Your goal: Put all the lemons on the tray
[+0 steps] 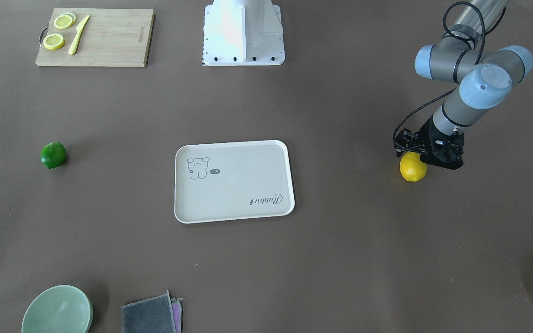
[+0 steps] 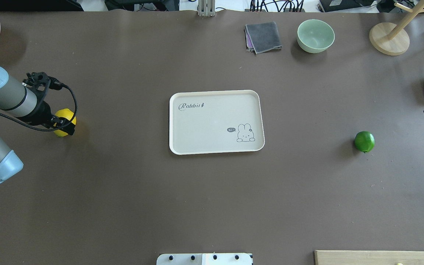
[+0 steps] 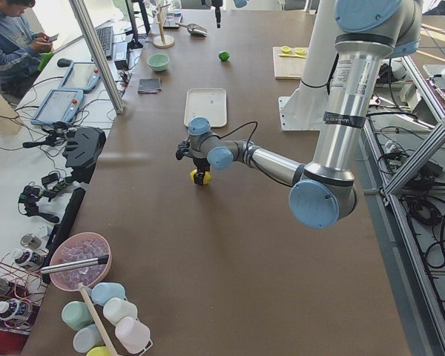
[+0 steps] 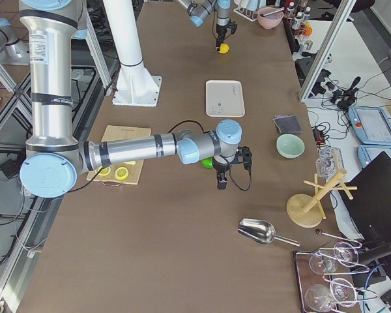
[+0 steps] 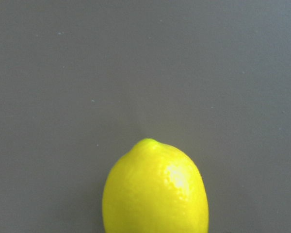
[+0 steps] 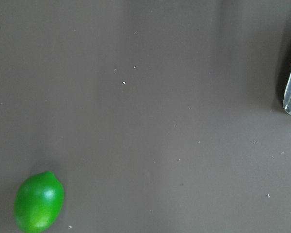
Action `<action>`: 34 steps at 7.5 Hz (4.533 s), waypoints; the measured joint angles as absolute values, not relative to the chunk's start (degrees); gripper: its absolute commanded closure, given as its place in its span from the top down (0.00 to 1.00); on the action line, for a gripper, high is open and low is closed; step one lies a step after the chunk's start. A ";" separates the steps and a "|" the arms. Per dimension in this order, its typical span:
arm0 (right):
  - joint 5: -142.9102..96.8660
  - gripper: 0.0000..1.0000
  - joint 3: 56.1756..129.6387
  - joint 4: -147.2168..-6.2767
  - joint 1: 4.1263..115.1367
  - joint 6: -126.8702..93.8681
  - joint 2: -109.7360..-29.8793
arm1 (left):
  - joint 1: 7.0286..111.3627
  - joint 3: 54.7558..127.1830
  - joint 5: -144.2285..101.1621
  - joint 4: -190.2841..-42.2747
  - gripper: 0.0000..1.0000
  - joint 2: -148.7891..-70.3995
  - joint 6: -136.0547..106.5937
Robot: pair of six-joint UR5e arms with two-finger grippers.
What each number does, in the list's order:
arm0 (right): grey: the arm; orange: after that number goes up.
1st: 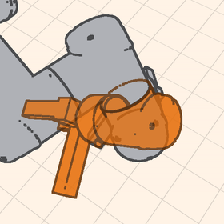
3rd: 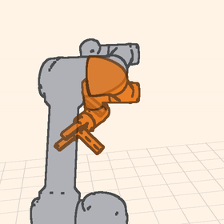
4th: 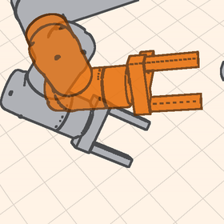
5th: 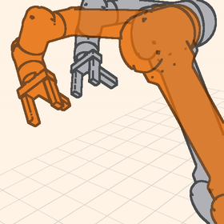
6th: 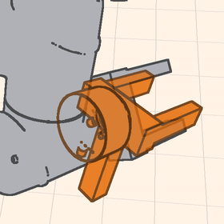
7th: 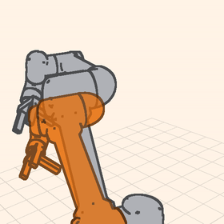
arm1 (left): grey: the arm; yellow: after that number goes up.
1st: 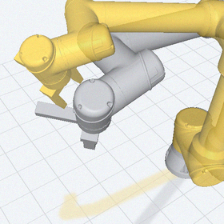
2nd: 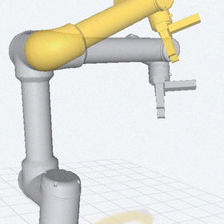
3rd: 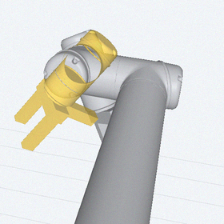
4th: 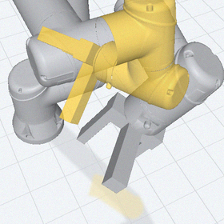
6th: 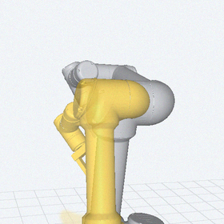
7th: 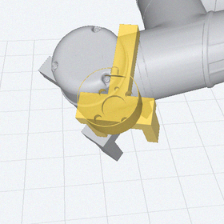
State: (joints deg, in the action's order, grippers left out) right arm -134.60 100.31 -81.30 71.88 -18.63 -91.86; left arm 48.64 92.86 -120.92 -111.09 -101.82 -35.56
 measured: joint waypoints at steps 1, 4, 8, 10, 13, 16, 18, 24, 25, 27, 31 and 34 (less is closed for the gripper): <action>-134.62 0.99 100.53 -81.28 70.39 -20.30 -91.29 | 48.64 92.47 -120.04 -110.97 0.00 -102.70 -35.67; -134.17 0.99 100.83 -80.40 65.11 -26.11 -89.36 | 48.74 95.69 -120.71 -109.99 0.00 -104.15 -36.89; -132.91 1.00 100.35 -79.56 59.06 -30.40 -89.24 | 43.61 99.16 -120.69 -105.60 0.00 -114.39 -51.75; -132.11 1.00 100.04 -79.54 56.21 -32.14 -89.30 | 39.33 98.08 -117.13 -101.61 0.00 -121.55 -54.78; -130.82 1.00 99.15 -78.69 52.44 -35.13 -88.77 | 36.18 91.80 -113.74 -100.12 0.00 -129.60 -57.61; -129.92 0.35 97.21 -75.01 50.24 -38.41 -87.75 | 33.66 86.61 -110.57 -100.89 0.00 -132.62 -58.77; -129.94 0.00 96.75 -74.68 49.97 -38.60 -87.36 | 32.59 84.37 -109.27 -102.54 0.56 -133.11 -59.01; -129.96 0.00 97.40 -77.72 51.04 -39.84 -78.07 | 35.01 87.72 -109.74 -102.17 0.97 -132.61 -58.50; -129.14 0.00 97.32 -80.00 49.87 -42.45 -74.02 | 36.98 90.71 -110.95 -101.92 0.97 -129.89 -57.27; -124.61 0.00 95.47 -81.73 44.20 -50.80 -65.91 | 42.70 94.43 -114.15 -100.75 0.97 -123.92 -49.74; -117.85 0.56 87.05 -81.43 35.63 -61.10 -53.48 | 48.59 94.44 -115.83 -100.14 0.97 -119.40 -38.87; -115.67 1.00 86.56 -81.39 35.06 -61.64 -52.71 | 48.68 94.29 -115.92 -100.18 0.97 -119.29 -39.05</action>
